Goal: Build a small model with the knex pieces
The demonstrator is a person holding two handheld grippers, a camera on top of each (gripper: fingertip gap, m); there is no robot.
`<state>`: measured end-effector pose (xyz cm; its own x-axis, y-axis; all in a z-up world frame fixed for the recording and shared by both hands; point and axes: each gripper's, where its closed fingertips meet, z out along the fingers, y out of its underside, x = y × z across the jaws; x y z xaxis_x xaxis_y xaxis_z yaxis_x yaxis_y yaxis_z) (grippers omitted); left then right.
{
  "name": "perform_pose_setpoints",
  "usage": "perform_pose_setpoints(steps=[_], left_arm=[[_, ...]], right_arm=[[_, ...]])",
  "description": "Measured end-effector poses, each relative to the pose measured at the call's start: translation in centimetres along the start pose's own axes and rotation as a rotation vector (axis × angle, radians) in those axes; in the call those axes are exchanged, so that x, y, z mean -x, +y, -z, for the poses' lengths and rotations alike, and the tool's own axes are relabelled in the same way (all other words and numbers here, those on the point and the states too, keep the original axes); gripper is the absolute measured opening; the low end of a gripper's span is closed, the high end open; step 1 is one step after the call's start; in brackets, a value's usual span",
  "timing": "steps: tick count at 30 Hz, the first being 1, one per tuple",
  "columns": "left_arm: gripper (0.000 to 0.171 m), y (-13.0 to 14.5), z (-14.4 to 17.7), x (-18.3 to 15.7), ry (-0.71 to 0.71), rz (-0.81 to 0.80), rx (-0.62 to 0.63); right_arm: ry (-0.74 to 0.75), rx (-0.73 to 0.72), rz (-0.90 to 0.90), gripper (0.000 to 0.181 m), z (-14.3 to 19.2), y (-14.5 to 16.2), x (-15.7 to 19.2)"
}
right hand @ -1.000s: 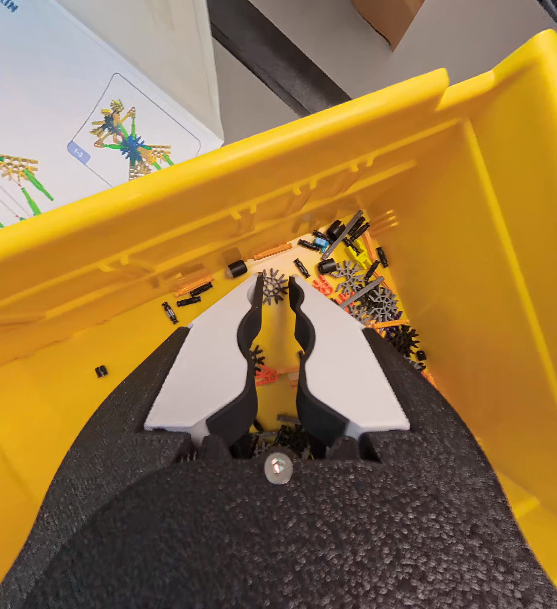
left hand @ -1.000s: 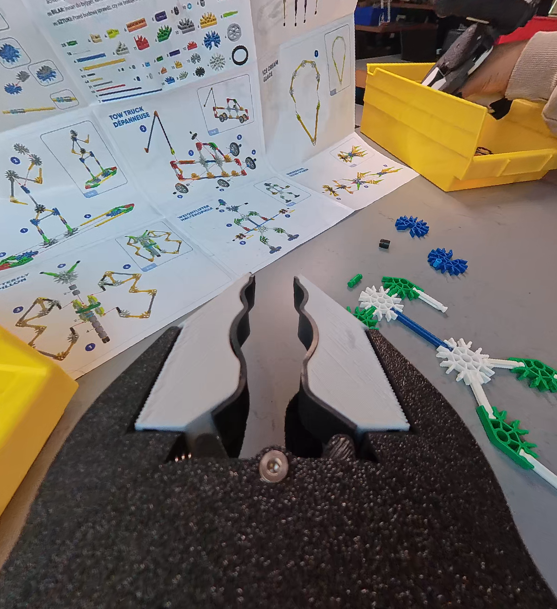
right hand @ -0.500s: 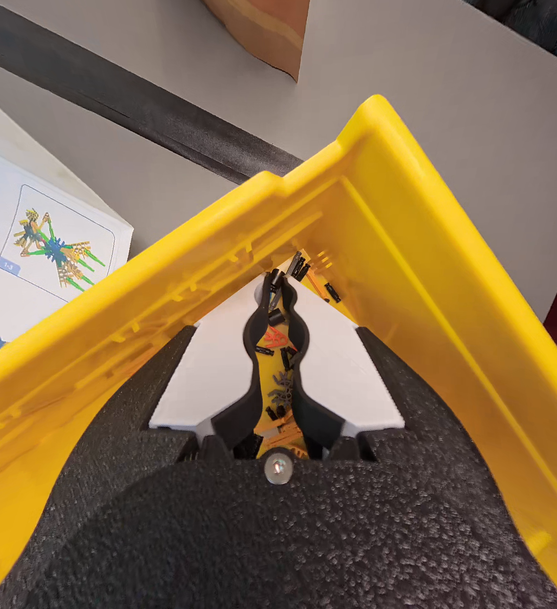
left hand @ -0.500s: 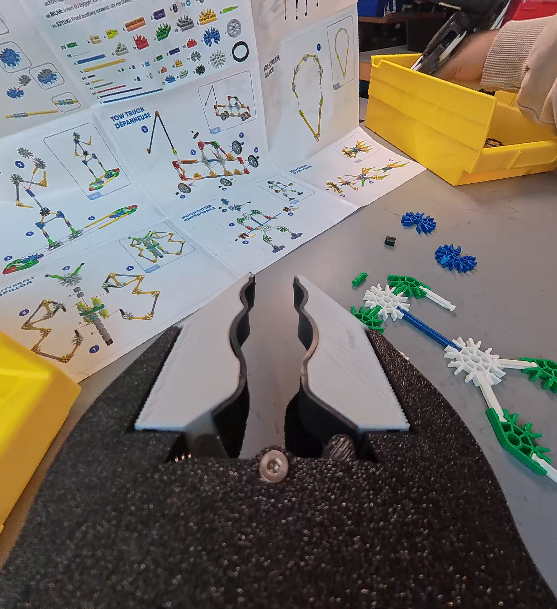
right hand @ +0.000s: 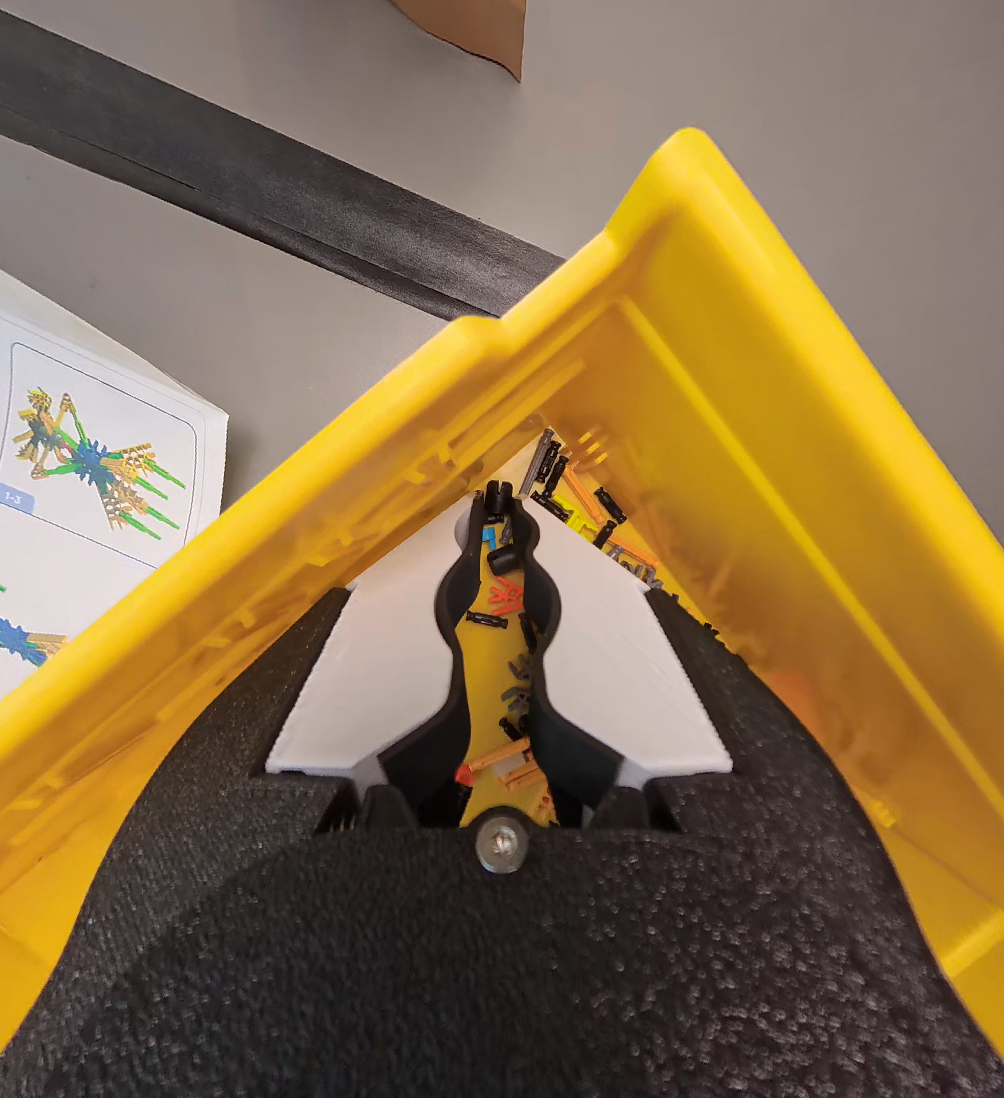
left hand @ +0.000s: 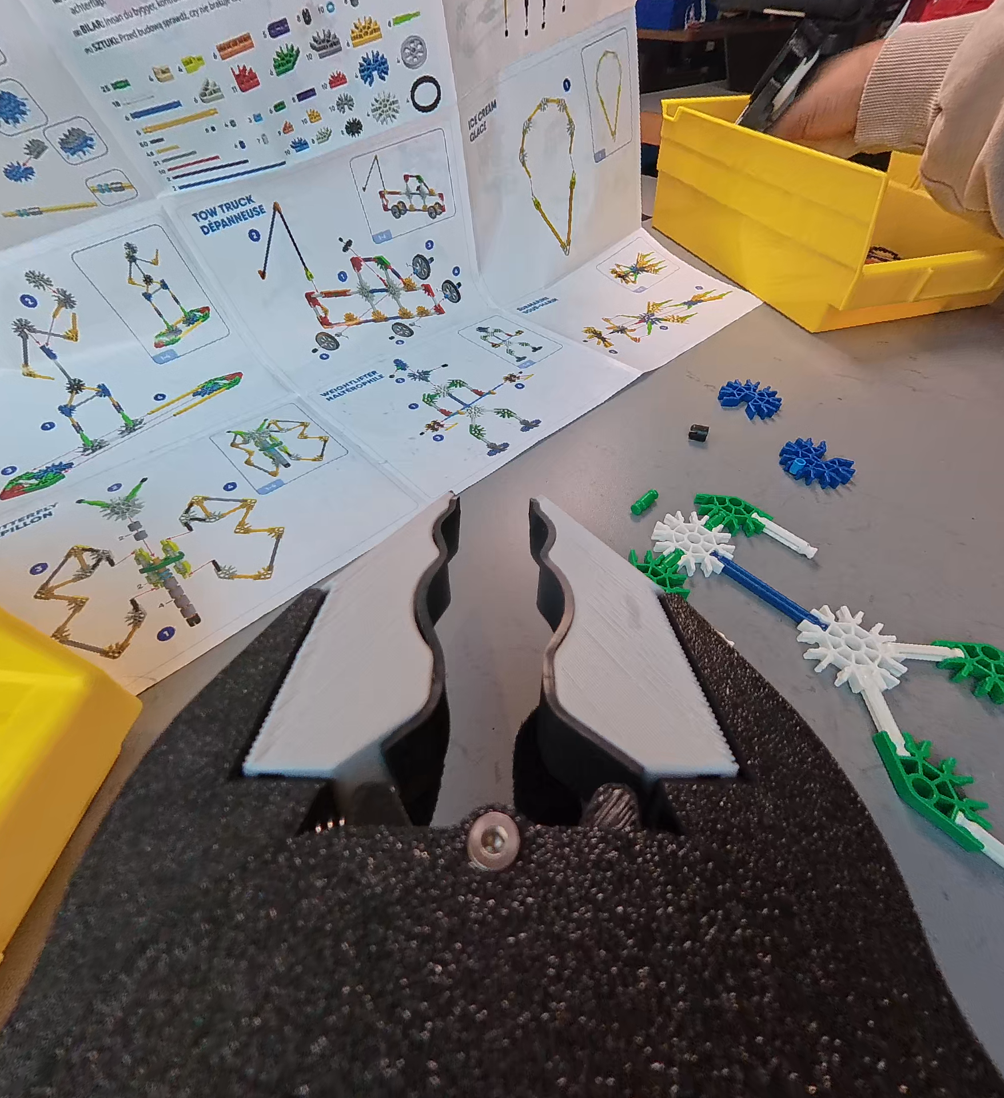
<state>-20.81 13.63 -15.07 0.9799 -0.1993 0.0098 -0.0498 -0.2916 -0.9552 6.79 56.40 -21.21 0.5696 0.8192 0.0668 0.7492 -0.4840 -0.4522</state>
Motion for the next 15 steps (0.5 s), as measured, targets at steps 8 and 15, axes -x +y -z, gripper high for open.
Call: perform_pose_setpoints(steps=[8,15], left_arm=[[0.022,-0.1,0.1,-0.1,0.0,-0.004,-0.007],[0.022,-0.1,0.0,-0.4,0.012,-0.02,-0.006]], right_arm=[[0.031,-0.095,0.02,0.007,2.9,-1.2,-0.5],[0.07,-0.384,0.184,0.007,13.5,-4.3,2.2]])
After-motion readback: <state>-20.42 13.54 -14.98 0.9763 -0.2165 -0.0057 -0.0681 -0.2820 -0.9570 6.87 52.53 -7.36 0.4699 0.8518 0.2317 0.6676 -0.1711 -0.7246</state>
